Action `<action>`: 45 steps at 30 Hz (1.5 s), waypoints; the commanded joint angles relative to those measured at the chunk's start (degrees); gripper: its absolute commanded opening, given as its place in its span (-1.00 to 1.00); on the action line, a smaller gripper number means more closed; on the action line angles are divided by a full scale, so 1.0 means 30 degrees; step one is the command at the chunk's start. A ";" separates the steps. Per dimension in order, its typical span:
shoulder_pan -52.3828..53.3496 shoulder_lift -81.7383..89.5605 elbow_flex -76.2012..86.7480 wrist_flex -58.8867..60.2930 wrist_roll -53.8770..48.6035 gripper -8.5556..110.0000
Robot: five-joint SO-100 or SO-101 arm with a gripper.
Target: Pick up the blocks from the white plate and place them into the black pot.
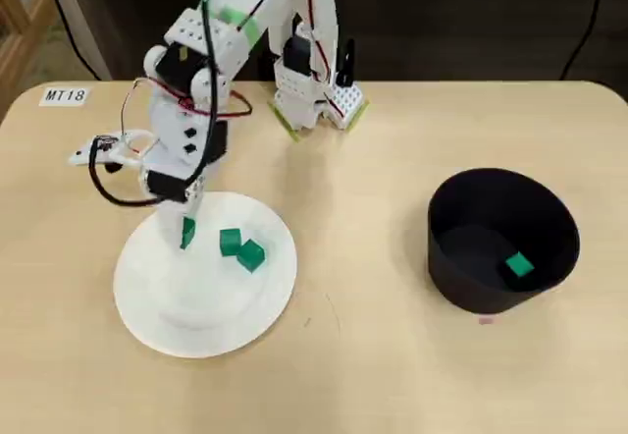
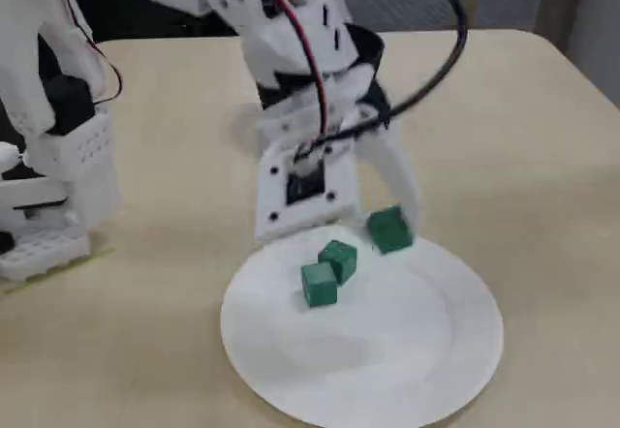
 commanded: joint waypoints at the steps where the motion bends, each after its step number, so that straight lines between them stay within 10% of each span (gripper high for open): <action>1: -0.2344 0.1875 -0.2285 -0.0439 0.2051 -0.90; 25: -1.8516 0.6826 -0.2842 0.6387 1.1191 -0.90; 35: -2.0537 0.9580 0.5127 -0.3809 0.8701 -0.90; 45: -2.0537 0.7617 0.7529 -0.4336 0.6064 -0.90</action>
